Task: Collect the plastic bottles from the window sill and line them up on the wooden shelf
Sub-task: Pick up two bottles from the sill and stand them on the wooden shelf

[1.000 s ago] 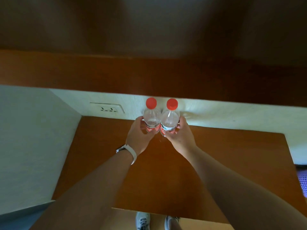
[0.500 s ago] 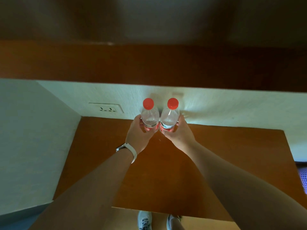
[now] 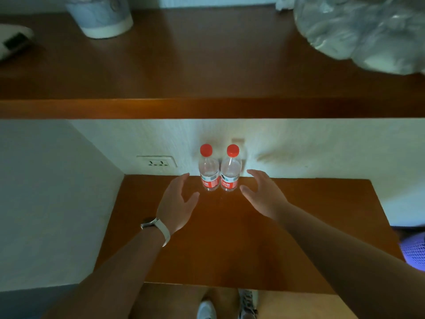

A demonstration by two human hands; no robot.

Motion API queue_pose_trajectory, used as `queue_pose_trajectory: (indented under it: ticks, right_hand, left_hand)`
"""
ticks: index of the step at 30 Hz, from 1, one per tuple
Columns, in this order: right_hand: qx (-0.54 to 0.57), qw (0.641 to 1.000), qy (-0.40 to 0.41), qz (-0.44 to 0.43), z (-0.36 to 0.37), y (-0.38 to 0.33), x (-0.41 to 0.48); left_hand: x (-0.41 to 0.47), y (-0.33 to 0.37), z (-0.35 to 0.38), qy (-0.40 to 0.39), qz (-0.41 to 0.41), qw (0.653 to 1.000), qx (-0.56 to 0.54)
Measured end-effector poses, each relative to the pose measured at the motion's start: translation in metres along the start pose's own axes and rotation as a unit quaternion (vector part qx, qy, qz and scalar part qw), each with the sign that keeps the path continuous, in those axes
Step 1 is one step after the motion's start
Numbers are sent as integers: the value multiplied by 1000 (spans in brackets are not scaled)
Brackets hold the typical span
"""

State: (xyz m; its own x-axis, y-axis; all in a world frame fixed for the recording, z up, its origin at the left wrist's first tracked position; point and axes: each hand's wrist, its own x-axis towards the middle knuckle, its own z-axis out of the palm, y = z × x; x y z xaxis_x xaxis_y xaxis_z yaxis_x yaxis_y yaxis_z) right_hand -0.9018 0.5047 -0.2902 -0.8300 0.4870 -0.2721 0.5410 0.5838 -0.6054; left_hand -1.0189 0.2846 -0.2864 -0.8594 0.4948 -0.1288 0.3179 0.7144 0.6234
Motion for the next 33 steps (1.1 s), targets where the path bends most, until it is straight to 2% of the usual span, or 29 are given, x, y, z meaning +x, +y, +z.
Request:
queue_pose_trajectory:
  ticks: [9, 16, 23, 33]
  right_hand:
    - [-128, 988, 29, -86, -43, -31, -65]
    - [-226, 961, 65, -148, -58, -56, -115]
    - [-259, 933, 91, -234, -53, -77, -148]
    - [-255, 896, 84, -353, -71, -88, -170]
  left_hand:
    - [-44, 13, -48, -10, 139, 969, 203]
    - [-74, 24, -75, -6, 208, 946, 250]
    - [-108, 18, -103, 6, 194, 943, 271]
    - [-168, 42, -117, 83, 168, 944, 273]
